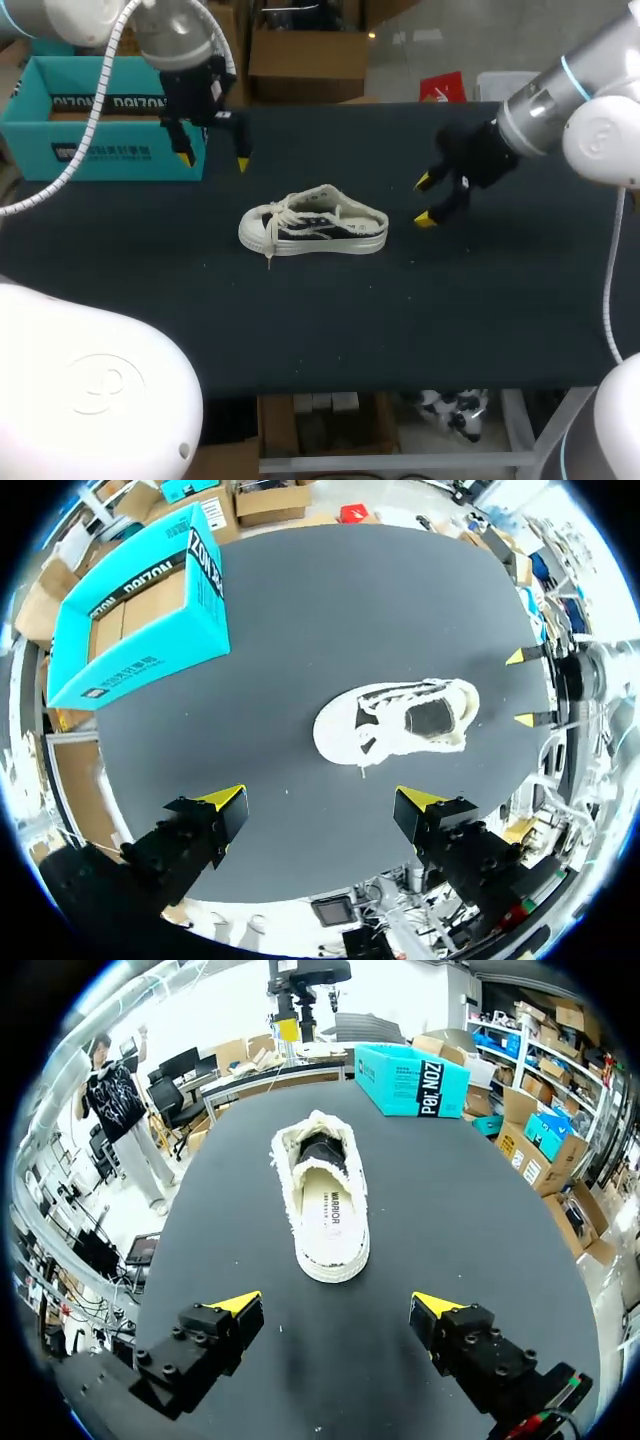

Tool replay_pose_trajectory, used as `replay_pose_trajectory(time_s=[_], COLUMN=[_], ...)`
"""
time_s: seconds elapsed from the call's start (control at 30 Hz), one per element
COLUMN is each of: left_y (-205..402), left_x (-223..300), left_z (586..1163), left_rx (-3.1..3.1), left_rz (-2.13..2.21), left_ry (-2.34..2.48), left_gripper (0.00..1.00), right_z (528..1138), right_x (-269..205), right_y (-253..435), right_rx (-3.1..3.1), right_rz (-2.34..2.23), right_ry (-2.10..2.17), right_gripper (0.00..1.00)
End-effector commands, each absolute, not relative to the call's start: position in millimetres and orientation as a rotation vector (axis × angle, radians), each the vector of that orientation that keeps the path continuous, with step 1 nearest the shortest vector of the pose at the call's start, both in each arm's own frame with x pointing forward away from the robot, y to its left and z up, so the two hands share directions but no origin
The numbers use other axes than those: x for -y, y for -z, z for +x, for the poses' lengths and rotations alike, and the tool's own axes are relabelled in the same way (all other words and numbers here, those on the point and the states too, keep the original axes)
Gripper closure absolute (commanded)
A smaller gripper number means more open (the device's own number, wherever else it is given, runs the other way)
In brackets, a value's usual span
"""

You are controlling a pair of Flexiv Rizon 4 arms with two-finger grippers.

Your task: Open the shoe tongue, take the insole out of the shoe, put the insole back into the shoe, and pack the shoe into the shoebox

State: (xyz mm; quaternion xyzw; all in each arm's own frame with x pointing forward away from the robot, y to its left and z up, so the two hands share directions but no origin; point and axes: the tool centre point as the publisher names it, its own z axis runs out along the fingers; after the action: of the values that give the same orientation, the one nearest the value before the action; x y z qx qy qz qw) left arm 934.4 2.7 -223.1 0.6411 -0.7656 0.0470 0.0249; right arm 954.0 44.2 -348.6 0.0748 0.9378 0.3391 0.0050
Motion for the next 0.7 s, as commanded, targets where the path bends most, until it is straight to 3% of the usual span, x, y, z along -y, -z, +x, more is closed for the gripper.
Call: replay_pose_trajectory(time_s=[0.03, 0.7], left_y=[231, 255], left_x=[13, 75], left_z=[939, 938], left_rx=[2.171, 2.313], left_rz=[2.176, 2.088], left_ry=[-0.134, -0.033], left_gripper=[0.0, 0.0], right_z=[949, 951], right_x=[-54, -103], right_y=[372, 422], right_rx=[-2.885, -2.804], right_rz=[0.24, 0.243], right_ry=[-1.148, -1.365], right_gripper=[0.0, 0.0])
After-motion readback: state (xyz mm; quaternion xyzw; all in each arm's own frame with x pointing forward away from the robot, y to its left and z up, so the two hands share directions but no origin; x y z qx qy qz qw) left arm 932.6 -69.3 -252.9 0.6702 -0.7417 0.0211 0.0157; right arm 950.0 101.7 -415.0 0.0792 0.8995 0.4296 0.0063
